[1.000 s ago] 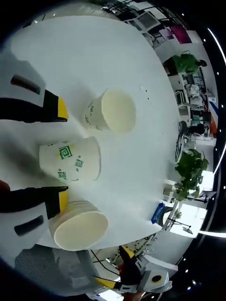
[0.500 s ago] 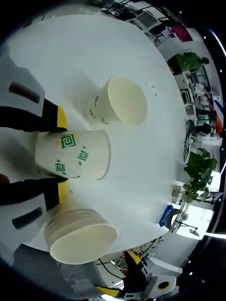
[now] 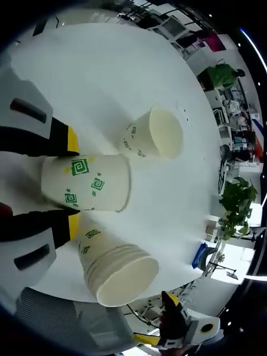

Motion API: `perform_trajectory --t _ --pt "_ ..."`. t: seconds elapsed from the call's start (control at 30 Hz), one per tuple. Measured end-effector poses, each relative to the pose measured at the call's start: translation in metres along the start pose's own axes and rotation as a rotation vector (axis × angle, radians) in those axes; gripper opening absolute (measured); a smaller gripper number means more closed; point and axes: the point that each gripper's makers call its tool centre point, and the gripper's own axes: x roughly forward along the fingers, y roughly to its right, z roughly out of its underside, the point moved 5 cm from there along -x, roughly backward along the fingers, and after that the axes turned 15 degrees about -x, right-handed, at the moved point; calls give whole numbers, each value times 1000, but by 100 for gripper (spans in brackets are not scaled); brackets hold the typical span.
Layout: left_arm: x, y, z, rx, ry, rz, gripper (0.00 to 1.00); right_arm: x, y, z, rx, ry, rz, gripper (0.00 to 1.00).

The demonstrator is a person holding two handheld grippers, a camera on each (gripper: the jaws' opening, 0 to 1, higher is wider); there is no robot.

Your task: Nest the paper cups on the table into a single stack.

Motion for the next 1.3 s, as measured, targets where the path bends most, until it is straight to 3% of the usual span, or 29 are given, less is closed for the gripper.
perform_trajectory --t 0.57,1.03,1.3 --pt "-50 -18 19 -20 122 -5 36 33 -16 -43 -62 29 -97 59" --pt "-76 -11 25 -1 168 -2 36 60 -25 -75 -111 35 -161 58" --pt "-82 2 18 61 183 14 36 69 -29 -91 -129 35 -186 57"
